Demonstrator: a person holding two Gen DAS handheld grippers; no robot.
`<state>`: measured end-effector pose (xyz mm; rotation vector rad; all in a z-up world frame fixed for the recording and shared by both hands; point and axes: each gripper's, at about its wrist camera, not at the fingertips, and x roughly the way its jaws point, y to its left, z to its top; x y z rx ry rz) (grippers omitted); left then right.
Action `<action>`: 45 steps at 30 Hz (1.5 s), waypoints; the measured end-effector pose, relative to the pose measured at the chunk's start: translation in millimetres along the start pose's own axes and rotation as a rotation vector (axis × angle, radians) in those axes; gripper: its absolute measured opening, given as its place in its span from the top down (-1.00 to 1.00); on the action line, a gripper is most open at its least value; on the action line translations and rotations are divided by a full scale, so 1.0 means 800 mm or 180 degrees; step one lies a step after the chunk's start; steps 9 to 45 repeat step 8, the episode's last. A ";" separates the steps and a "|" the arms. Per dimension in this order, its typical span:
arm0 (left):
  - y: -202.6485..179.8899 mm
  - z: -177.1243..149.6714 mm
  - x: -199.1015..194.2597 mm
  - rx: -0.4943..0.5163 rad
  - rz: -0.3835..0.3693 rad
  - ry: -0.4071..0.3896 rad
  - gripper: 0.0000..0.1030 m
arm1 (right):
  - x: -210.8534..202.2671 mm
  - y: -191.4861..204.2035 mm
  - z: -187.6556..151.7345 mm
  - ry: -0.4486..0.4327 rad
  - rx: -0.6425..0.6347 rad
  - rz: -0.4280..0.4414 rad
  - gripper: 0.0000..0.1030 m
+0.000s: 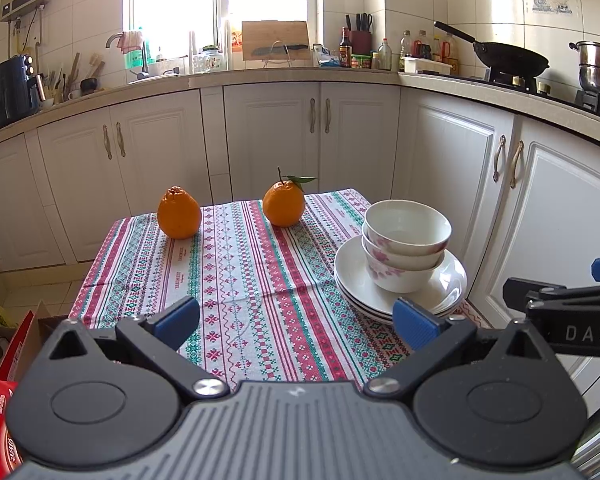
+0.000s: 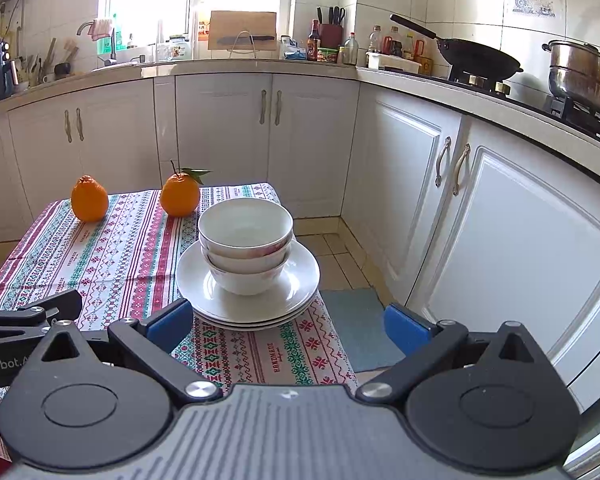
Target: Organize plates and bowls
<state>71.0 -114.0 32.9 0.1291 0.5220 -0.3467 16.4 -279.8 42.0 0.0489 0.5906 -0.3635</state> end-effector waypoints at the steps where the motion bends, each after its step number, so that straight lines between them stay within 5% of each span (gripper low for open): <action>1: 0.000 0.000 0.000 0.0002 0.0001 -0.0002 -0.98 | 0.000 0.000 0.000 0.0000 -0.0002 -0.0002 -1.00; 45: -0.001 -0.001 0.002 -0.0005 -0.0015 0.0011 -0.98 | -0.001 0.001 0.000 -0.0002 -0.0010 -0.0019 -1.00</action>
